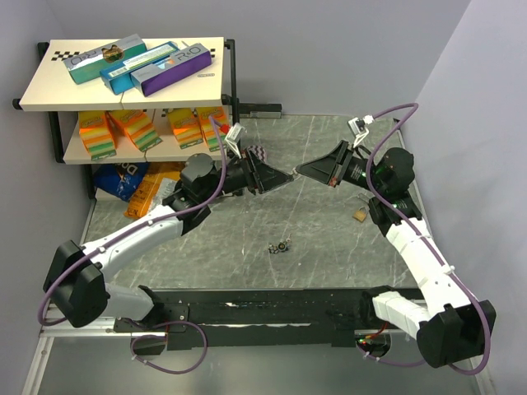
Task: Unlock with the key
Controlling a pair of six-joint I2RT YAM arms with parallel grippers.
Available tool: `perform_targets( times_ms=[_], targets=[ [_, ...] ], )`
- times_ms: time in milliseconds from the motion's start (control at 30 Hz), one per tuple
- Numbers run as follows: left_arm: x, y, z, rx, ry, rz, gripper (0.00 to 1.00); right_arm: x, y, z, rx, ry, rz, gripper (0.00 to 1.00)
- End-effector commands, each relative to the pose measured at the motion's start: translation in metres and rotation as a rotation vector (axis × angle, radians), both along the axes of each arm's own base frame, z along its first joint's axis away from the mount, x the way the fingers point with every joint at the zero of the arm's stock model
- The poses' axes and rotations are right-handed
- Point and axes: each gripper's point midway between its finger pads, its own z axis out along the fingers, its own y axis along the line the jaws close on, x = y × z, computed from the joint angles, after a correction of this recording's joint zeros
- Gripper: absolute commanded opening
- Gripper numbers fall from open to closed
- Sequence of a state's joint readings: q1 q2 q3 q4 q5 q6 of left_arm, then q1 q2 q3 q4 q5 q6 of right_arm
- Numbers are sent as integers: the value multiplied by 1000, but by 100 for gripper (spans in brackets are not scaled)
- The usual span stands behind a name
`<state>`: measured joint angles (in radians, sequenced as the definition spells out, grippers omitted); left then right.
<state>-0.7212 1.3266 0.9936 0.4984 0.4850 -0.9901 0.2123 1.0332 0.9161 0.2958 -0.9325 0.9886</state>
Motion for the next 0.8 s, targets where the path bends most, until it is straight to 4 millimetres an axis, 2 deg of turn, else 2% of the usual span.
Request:
perform_targets(
  times_ms=[0, 100, 200, 233, 300, 333, 367, 500, 533, 633, 667, 733, 767],
  targets=[
    [-3, 0, 32, -71, -71, -17, 38, -1, -1, 0, -9, -27, -3, 0],
    [-4, 1, 33, -75, -76, -17, 36, 0, -1, -4, -13, -17, -3, 0],
    [-3, 1, 33, -75, -75, -17, 29, 0, -1, -5, -11, -15, -1, 0],
    [-3, 0, 33, -75, -75, -20, 20, 0, -1, -5, -13, -16, -3, 0],
    [-4, -1, 32, -74, -73, -25, 13, 1, -1, -8, -18, -10, -2, 0],
    [-3, -1, 32, -73, -73, -23, 3, 2, -1, -8, -20, -5, -3, 0],
    [-3, -1, 31, -71, -69, -26, 1, 1, -1, -9, -23, -7, -2, 0],
    [-3, 1, 25, -23, -84, -19, 1, 3, -2, -17, -69, -2, -6, 0],
    [-4, 2, 19, 15, -75, -25, 1, 1, -3, -17, -89, 18, -5, 3],
    [-10, 7, 12, 97, -135, -86, 1, -3, -8, -20, -179, -1, -3, 21],
    [-8, 11, 0, 150, -133, -99, 1, -3, -11, -22, -225, -57, -6, 33],
    [-19, 14, -4, 189, -144, -180, 1, -6, -13, -18, -268, -84, 3, 43],
    [-21, 17, -18, 240, -129, -206, 1, -11, -14, -25, -301, -84, 22, 49]
  ],
)
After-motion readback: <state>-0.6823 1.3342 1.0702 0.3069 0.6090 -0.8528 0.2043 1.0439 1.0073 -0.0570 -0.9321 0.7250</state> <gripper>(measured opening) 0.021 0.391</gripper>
